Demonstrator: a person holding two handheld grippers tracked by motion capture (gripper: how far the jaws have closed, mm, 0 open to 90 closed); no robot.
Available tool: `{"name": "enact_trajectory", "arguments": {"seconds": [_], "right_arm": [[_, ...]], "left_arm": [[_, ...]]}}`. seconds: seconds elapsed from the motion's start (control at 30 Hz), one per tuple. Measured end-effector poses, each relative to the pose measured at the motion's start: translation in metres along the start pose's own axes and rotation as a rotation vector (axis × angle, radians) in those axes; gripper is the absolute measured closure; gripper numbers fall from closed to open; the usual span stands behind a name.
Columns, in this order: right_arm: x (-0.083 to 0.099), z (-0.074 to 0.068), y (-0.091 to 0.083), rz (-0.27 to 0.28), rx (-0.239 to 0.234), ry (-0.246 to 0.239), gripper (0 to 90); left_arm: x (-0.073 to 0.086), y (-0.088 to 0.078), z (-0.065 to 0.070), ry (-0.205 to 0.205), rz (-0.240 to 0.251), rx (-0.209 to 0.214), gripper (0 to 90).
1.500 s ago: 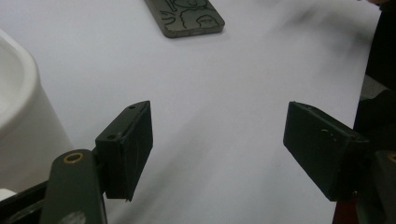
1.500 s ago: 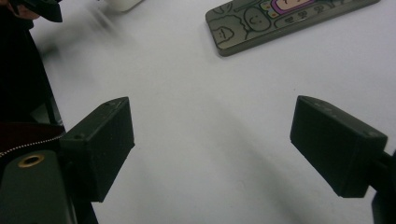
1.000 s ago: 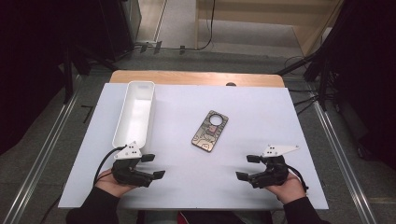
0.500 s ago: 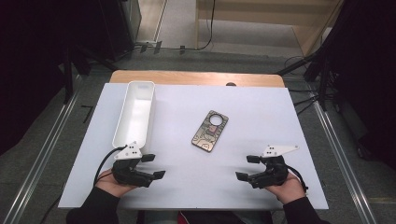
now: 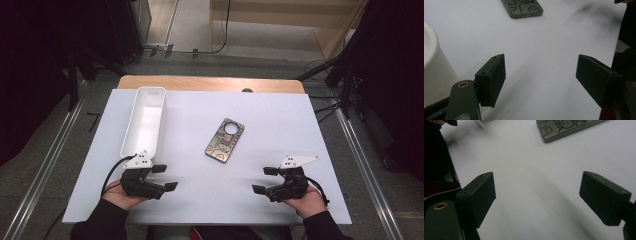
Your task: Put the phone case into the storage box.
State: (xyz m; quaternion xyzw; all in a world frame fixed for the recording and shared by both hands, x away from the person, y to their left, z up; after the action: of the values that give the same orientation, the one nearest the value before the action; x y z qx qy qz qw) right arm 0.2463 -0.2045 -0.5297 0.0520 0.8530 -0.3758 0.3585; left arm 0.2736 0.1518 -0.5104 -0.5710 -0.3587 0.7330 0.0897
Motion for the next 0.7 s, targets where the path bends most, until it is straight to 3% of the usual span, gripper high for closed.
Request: {"name": "enact_trajectory", "arguments": {"seconds": [0.27,0.5,0.7], "right_arm": [[0.000,0.000,0.000,0.003,0.001,-0.002,12.4],[0.000,0.001,-0.001,0.007,0.002,0.001,12.4],[0.000,0.001,-0.001,0.008,0.003,0.000,12.4]], "left_arm": [[-0.013,0.001,0.007,0.018,0.002,0.017,23.3],[-0.027,0.005,0.011,-0.008,0.011,0.030,20.5],[-0.037,0.010,0.014,-0.001,-0.006,0.028,20.4]]}}
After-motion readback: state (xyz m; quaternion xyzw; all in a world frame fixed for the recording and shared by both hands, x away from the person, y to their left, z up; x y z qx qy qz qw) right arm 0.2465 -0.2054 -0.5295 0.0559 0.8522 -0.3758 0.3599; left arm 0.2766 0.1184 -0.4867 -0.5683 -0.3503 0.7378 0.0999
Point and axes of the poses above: each handheld gripper's, and its own axes: y roughly forward along the jaws, x roughly out of its underside, z roughly to its right, the point moved 6 cm from there along y, roughly forward along the jaws, and after that the axes turned 10 degrees about y, right-handed, at the moved point
